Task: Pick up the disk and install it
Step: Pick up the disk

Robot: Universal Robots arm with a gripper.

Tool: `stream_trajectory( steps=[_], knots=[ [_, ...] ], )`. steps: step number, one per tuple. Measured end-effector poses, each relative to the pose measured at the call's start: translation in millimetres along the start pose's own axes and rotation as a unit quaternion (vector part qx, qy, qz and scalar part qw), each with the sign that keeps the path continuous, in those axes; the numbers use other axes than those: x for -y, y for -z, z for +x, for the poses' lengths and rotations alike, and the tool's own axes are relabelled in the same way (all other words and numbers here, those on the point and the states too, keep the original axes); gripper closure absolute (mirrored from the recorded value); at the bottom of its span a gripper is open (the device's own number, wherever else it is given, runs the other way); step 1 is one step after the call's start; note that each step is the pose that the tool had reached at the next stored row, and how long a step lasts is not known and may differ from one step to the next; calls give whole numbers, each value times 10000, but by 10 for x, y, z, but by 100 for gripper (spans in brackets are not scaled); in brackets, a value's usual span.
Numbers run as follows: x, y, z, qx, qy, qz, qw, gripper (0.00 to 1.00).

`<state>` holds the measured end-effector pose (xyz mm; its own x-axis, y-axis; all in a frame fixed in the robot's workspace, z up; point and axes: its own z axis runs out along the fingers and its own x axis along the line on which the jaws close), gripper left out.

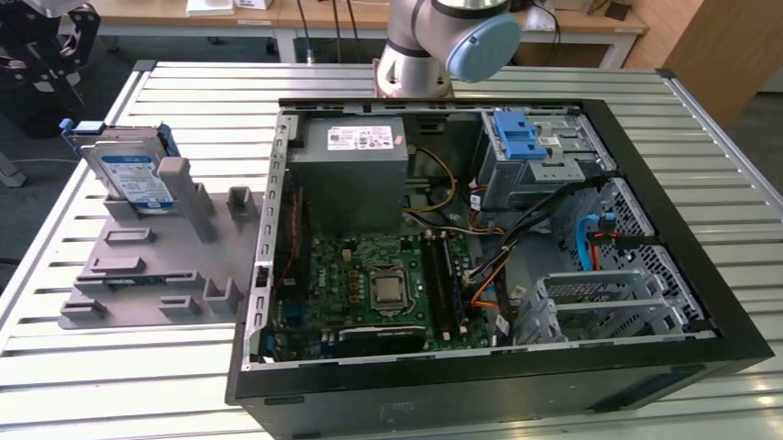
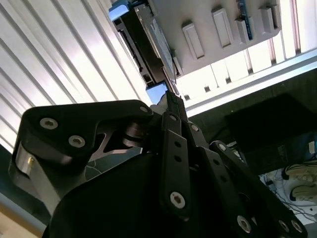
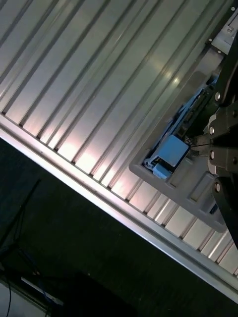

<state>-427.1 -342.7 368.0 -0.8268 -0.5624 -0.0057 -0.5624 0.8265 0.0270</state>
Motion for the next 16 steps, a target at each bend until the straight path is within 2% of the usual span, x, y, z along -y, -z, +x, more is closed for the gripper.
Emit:
stream_trajectory(
  steps=[4, 8, 12, 16],
  knots=[
    [0, 0, 0, -6, 229, -1, 9997, 89],
    [0, 0, 0, -12, 457, -3, 9990, 89],
    [0, -1, 0, -18, 675, -4, 9977, 89],
    [0, -2, 0, -24, 896, -5, 9960, 89]
  ],
)
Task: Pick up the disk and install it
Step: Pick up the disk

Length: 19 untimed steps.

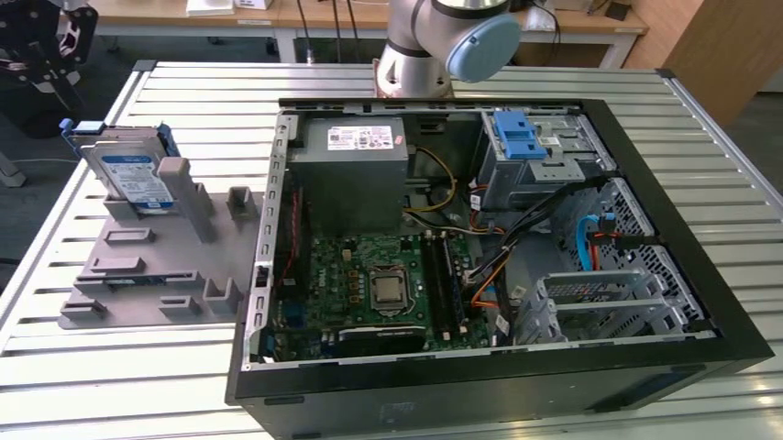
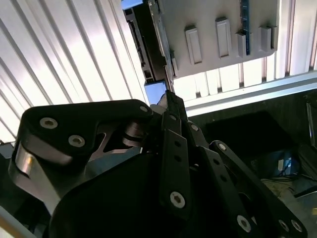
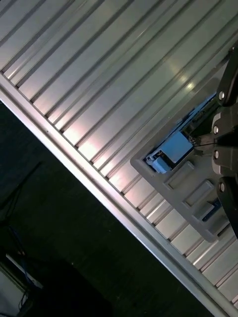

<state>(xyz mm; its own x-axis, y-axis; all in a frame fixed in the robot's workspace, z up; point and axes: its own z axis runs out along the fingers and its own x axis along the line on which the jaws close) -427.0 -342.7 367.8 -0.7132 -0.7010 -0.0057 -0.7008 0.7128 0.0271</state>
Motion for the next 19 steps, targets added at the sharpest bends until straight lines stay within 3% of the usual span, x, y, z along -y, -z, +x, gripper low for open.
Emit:
stream_trajectory(
  steps=[5, 10, 15, 19],
  knots=[
    [0, -2, 0, -7, 294, -1, 9996, 89],
    [0, -3, 0, -15, 612, -2, 9981, 89],
    [0, -5, 0, -22, 941, -1, 9956, 89],
    [0, -6, 0, -27, 1225, -1, 9925, 89]
  ],
)
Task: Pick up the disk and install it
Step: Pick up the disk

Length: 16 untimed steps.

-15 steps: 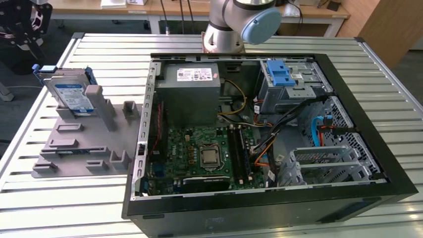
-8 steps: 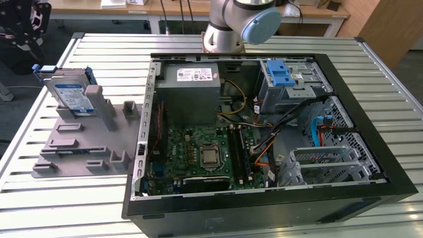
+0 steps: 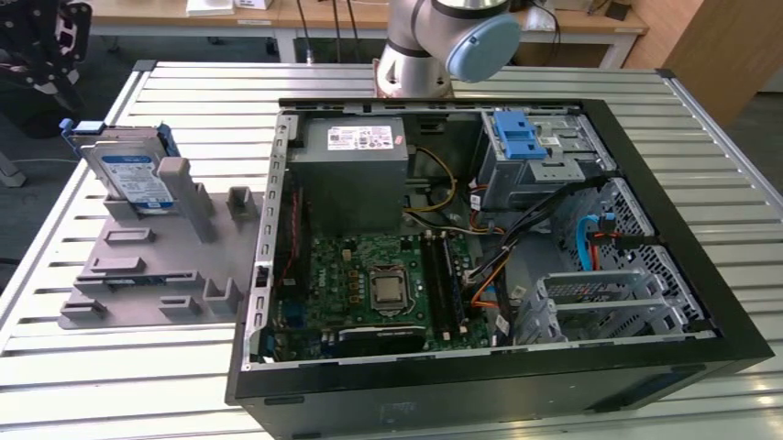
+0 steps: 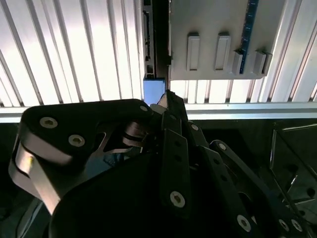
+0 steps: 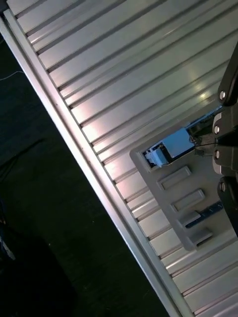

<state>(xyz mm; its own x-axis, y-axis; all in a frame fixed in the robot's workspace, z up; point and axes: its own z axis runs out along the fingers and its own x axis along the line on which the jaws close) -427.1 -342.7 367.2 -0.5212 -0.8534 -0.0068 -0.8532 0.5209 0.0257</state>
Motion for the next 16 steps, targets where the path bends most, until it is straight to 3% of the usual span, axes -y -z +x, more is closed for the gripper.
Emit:
stream_trajectory(
  steps=[4, 8, 12, 16],
  knots=[
    [0, -1, 0, -7, 309, 0, 9995, 89],
    [0, -2, 0, -14, 647, 0, 9979, 89],
    [0, -4, 0, -21, 990, 0, 9951, 89],
    [0, -5, 0, -29, 1341, 0, 9910, 89]
  ],
)
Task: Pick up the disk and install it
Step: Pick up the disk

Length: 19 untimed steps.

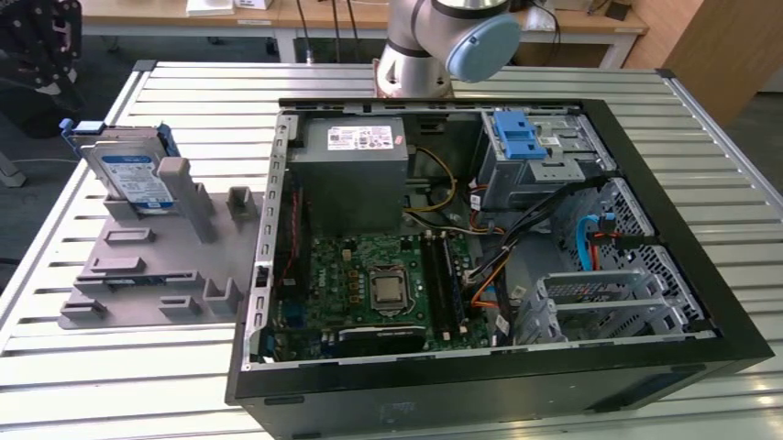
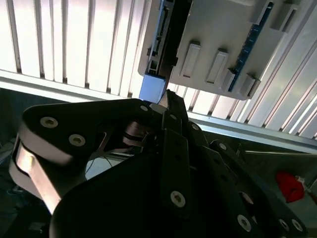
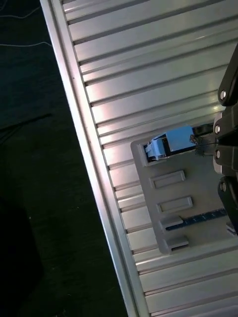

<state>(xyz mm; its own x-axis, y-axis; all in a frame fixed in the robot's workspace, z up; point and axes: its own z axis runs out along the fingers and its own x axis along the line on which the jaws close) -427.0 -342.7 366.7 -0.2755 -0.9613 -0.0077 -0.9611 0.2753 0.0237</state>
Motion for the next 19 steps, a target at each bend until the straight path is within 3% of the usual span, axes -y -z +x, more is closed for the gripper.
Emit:
stream_trajectory(
  steps=[4, 9, 19],
  knots=[
    [0, -1, 0, -7, 332, -1, 9994, 89],
    [0, -3, 0, -15, 689, -4, 9976, 89],
    [0, -4, 0, -15, 716, -5, 9974, 89]
  ],
)
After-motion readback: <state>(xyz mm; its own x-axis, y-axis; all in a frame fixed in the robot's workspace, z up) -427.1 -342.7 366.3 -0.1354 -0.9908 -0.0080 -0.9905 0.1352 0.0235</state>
